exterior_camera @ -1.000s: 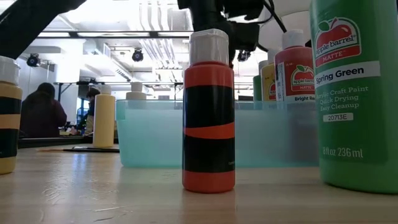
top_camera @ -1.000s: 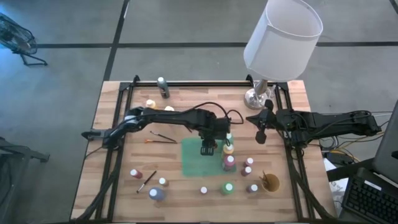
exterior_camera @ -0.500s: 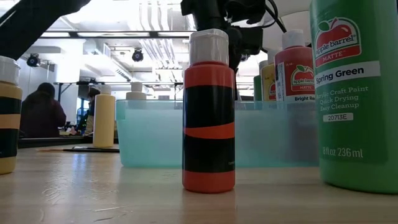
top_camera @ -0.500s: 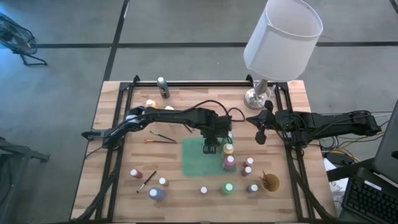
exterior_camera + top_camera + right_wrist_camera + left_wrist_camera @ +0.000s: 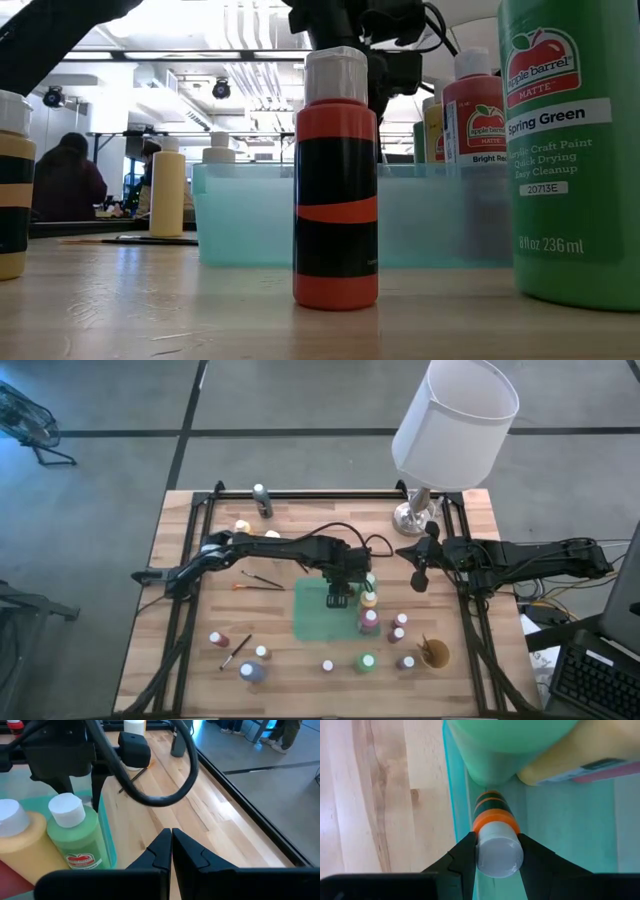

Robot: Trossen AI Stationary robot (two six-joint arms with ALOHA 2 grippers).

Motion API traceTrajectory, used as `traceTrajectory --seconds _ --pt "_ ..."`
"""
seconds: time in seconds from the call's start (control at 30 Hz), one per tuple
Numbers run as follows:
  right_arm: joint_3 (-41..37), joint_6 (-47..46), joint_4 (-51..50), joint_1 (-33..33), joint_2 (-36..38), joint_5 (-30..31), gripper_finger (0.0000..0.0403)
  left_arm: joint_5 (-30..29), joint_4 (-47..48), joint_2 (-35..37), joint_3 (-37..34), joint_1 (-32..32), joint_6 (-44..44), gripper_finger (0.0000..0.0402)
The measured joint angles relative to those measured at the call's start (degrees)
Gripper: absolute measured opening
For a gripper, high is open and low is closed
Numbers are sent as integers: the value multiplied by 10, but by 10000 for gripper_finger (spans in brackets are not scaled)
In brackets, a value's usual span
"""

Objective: Pick & Place Paint Supplies
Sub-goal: Put the orange paint bottle into the green bin

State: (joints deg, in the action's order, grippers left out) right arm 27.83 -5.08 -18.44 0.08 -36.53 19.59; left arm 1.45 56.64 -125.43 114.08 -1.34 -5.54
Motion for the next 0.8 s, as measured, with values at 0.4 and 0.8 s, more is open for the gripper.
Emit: traceTrajectory --seconds 0.4,0.8 --pt "0 -1 0 0 0 0 8 2 -14 -1 0 -2 -9 164" --pt "0 -3 0 0 0 -1 8 0 -18 -1 0 -2 -8 196"
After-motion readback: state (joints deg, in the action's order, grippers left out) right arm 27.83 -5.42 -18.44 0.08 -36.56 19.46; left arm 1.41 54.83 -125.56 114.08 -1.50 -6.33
